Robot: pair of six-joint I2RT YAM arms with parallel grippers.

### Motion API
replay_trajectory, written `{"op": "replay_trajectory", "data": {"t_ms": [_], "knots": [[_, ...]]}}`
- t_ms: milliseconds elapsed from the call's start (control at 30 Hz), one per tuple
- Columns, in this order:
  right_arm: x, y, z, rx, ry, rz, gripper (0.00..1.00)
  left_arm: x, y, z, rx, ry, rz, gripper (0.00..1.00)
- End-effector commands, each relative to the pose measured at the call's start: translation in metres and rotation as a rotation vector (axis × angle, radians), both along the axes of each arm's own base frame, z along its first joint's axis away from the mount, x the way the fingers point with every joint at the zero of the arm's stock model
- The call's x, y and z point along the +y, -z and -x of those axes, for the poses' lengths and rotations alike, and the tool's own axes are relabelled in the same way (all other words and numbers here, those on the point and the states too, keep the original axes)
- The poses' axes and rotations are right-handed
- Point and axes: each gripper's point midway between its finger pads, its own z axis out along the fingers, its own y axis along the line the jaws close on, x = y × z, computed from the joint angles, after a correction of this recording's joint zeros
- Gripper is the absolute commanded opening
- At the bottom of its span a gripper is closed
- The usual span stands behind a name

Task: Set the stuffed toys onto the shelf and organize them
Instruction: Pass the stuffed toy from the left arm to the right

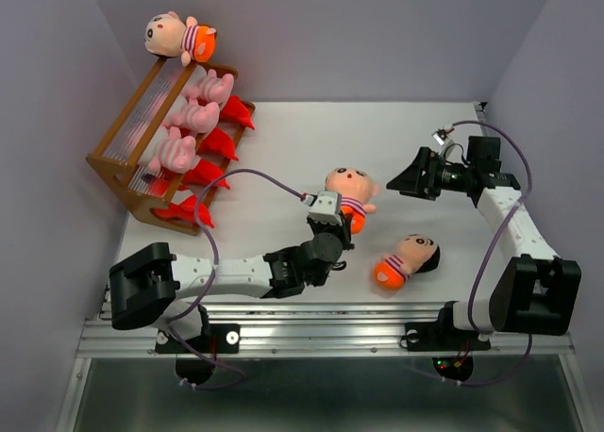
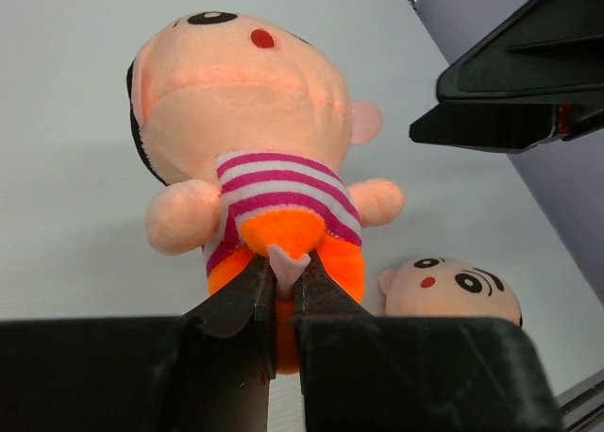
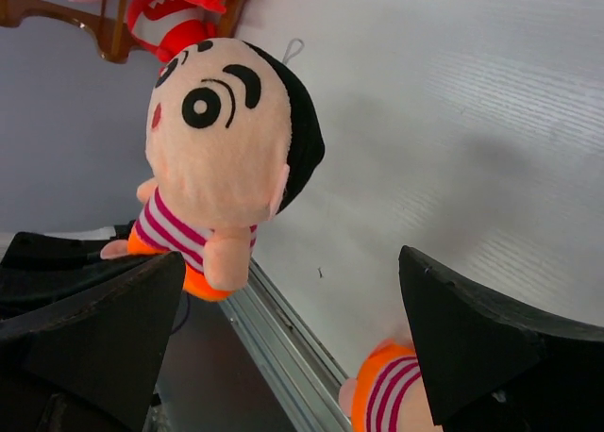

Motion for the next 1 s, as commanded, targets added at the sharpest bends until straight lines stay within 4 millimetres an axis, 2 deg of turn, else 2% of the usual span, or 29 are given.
{"op": "replay_trajectory", "data": {"t_ms": [0, 133, 233, 400, 433, 667, 767, 800, 833, 933, 967], "knots": [[0.012, -0.017, -0.022, -0.057, 0.073, 0.009, 1.0, -0.014, -0.047, -0.005, -0.064, -0.021, 0.115, 0.0], [0.023, -0.008, -0.029, -0.035, 0.051, -0.004, 1.0, -0.027, -0.054, -0.001, -0.067, 0.011, 0.131, 0.0], [0.028, -0.01, -0.03, -0.032, 0.008, -0.045, 0.98, -0.032, -0.052, -0.001, -0.064, 0.023, 0.125, 0.0], [0.045, -0.015, -0.019, -0.03, -0.104, -0.11, 0.88, -0.04, -0.044, 0.001, -0.05, 0.045, 0.124, 0.0], [0.046, -0.016, -0.018, -0.03, -0.113, -0.118, 0.83, -0.042, -0.045, 0.001, -0.049, 0.048, 0.126, 0.0], [0.064, -0.017, -0.001, -0.014, -0.199, -0.169, 0.67, -0.054, -0.043, 0.002, -0.043, 0.077, 0.127, 0.0], [0.064, -0.017, 0.001, -0.021, -0.21, -0.172, 0.44, -0.059, -0.041, 0.003, -0.04, 0.09, 0.126, 0.0], [0.064, -0.017, 0.001, -0.026, -0.209, -0.169, 0.34, -0.06, -0.04, 0.003, -0.039, 0.093, 0.125, 0.0], [0.064, -0.017, 0.001, -0.032, -0.206, -0.163, 0.18, -0.061, -0.041, 0.003, -0.039, 0.093, 0.128, 0.0], [0.063, -0.02, 0.002, -0.093, -0.218, -0.14, 0.02, -0.062, -0.041, 0.005, -0.03, 0.106, 0.139, 0.0], [0.062, -0.024, 0.004, -0.124, -0.227, -0.135, 0.01, -0.062, -0.037, 0.006, -0.021, 0.109, 0.14, 0.12]]}}
